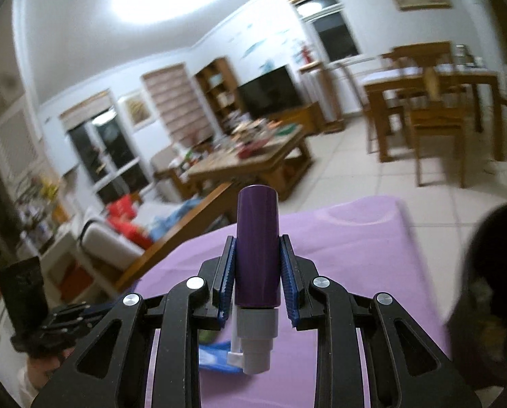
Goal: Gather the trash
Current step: 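Carry the blue tube and purple bottle over the black bin and release both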
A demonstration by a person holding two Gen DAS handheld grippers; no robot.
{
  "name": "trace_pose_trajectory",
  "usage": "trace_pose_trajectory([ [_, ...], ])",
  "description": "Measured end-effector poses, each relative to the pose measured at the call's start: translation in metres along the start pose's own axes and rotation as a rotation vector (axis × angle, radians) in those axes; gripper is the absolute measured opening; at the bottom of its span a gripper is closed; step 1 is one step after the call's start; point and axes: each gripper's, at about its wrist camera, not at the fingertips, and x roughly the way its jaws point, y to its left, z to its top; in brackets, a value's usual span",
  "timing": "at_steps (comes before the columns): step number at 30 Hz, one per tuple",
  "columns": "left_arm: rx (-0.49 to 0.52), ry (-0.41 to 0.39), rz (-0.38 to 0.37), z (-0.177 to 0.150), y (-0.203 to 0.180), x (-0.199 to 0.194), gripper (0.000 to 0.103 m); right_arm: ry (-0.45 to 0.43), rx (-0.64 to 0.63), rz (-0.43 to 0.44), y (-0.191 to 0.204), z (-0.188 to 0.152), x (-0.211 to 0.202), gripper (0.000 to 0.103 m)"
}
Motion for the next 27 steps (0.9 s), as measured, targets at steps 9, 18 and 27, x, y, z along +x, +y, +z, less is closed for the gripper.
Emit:
trace_pose_trajectory([
  [9,0.062,0.01,-0.156,0.031,-0.095,0.095,0.012,-0.113,0.126,-0.166,-0.117,-0.002,-0.099,0.025],
  [18,0.123,0.071,-0.283,0.043,-0.187,0.191,0.012,-0.178,0.249,-0.29,-0.216,-0.022,-0.171,0.026],
  [27,0.139,0.145,-0.309,0.036,-0.227,0.239,0.013,-0.167,0.331,-0.331,-0.28,-0.047,-0.186,0.026],
])
